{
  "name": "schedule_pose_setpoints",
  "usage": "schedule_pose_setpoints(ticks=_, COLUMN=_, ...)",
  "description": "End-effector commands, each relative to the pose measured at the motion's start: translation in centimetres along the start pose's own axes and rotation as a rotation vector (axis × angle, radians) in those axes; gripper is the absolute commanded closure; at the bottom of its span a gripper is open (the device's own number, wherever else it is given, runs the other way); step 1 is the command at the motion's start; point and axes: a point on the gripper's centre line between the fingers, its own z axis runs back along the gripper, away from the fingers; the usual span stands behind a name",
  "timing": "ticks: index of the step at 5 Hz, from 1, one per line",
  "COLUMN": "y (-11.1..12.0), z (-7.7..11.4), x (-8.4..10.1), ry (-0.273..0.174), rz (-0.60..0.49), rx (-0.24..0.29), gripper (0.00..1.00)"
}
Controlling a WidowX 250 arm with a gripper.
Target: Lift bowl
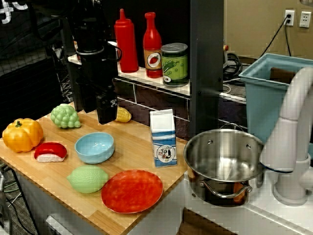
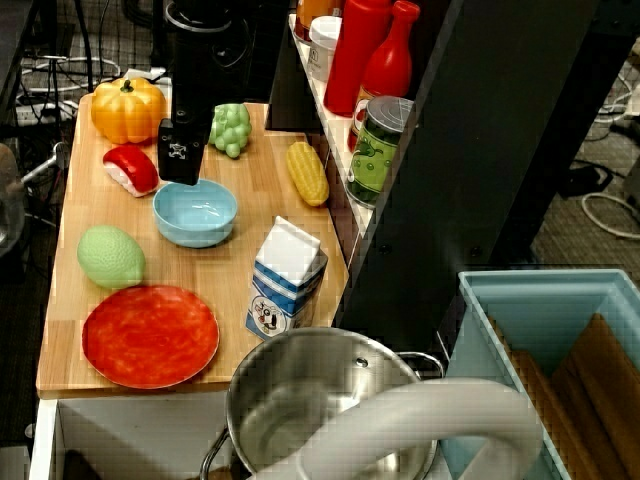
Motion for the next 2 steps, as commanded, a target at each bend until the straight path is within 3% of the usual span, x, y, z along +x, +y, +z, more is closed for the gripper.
schedule_pose_setpoints(ticks=1, y=0.0, z=0.0, x=0.0, ry=0.000, rz=0.000, rx=0.000, gripper=0.00)
schedule_pose_setpoints(ticks=2, y=-0.5, z=-1.7, x=1.4, ry=0.020, rz=0.017, rx=0.019, gripper=0.00)
